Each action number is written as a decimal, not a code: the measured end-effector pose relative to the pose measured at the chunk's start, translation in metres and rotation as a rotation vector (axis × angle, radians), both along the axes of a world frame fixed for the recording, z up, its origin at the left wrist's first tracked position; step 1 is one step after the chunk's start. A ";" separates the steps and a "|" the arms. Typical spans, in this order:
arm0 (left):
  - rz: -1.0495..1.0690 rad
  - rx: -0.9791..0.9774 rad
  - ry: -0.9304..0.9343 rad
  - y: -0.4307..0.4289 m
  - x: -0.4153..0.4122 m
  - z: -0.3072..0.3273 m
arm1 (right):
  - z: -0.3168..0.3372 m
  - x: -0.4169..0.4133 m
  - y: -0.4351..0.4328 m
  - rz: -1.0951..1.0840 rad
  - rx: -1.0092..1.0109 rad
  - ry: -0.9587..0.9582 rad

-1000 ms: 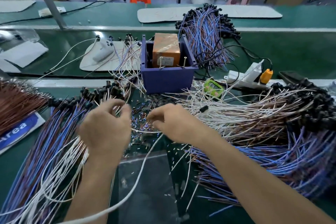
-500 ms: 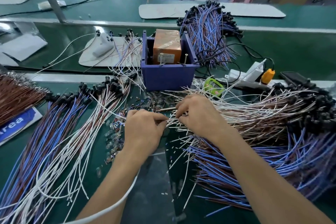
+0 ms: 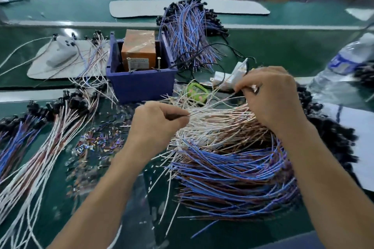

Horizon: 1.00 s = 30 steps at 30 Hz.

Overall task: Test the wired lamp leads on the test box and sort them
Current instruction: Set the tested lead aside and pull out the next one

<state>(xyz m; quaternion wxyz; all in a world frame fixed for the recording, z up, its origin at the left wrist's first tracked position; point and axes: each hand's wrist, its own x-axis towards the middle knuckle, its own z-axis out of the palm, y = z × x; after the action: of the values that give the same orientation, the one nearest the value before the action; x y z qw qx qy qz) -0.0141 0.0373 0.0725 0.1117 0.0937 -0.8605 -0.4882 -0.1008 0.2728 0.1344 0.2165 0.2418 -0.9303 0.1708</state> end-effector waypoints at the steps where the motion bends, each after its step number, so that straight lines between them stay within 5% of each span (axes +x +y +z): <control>1: -0.016 0.003 -0.019 0.009 -0.007 -0.004 | 0.001 -0.004 0.010 -0.046 0.027 -0.011; 8: -0.053 -0.157 0.033 0.048 -0.028 -0.026 | -0.014 -0.025 0.058 -0.285 0.123 -0.117; 13: -0.008 -0.057 -0.022 0.044 -0.032 -0.033 | -0.016 -0.028 0.053 -0.347 0.184 -0.220; 30: 0.248 -0.132 0.025 -0.053 0.026 -0.027 | -0.077 0.046 -0.152 0.295 -0.300 -0.544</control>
<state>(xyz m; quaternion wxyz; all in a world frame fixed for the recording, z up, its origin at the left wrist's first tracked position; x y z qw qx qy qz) 0.0117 -0.0152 0.0457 0.1880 0.1857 -0.8711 -0.4140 -0.0549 0.1211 0.0572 -0.0336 0.2848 -0.8734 0.3935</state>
